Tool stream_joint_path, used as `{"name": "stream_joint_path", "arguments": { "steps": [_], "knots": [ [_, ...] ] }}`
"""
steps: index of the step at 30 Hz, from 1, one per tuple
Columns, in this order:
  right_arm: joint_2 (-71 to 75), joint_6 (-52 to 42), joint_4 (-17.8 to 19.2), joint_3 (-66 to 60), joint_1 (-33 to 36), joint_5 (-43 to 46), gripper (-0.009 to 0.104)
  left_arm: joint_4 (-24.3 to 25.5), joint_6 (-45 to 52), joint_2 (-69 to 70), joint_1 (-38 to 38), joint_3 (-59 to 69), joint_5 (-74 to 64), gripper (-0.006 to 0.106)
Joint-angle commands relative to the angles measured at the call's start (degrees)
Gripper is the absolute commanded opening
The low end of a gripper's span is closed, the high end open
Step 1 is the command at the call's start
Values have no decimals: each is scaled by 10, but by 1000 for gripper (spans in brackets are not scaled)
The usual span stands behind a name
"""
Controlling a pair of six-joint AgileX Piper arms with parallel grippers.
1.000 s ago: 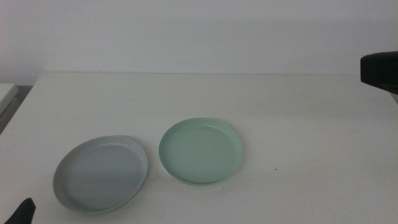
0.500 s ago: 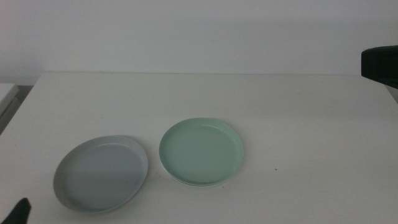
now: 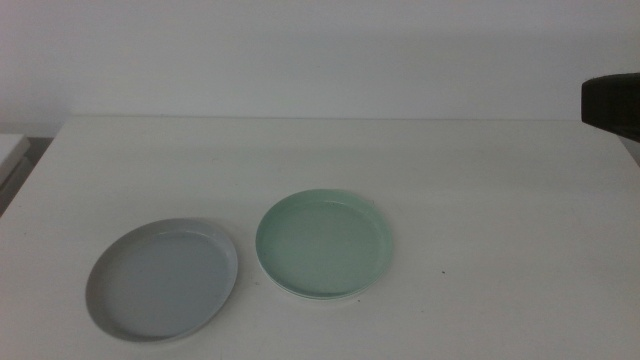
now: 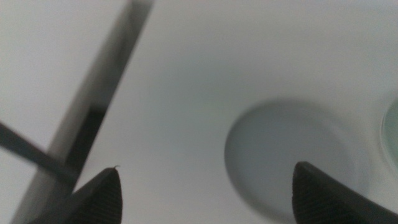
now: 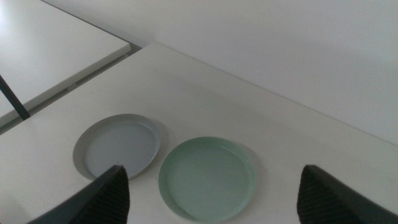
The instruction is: Stack the three bowls on top of each other.
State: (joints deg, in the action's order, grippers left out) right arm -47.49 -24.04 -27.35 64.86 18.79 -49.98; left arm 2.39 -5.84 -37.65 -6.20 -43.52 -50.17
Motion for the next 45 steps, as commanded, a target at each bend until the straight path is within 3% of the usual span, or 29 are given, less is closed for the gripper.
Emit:
{"name": "stream_joint_path", "arguments": {
  "steps": [1,5,8,12,21,30,32,35,37,41,42,45],
  "knots": [
    [2,-4,-2,-1,-5,4,89,-9,0,-82,0,-80,-114,94],
    [2,-4,0,-1,-5,4,89,-19,0,-231,0,-150,-198,94],
    [2,-4,0,-1,-5,4,89,-33,68,-309,0,-150,-127,94],
    [2,-4,-1,-1,-5,4,89,-40,72,-413,0,-150,-74,94],
    [2,0,-1,-1,-5,4,89,-60,84,-574,0,-150,58,94],
    [2,0,-1,-1,-5,4,89,-90,105,-666,0,-150,76,92],
    [2,0,-1,-1,-5,4,89,-90,105,-671,0,-150,74,86],
    [2,0,-1,-1,-5,4,89,-90,105,-675,0,-150,72,68],
    [2,0,-1,-1,-5,4,89,-90,105,-675,0,-150,72,50],
    [2,0,-1,-1,-5,4,89,-80,103,-667,0,-151,57,3],
    [2,0,-1,-1,-5,4,89,-76,103,-658,0,-152,51,-2],
    [2,0,-1,-1,-5,4,89,-73,103,-621,0,-168,18,-2]
  ]
}}
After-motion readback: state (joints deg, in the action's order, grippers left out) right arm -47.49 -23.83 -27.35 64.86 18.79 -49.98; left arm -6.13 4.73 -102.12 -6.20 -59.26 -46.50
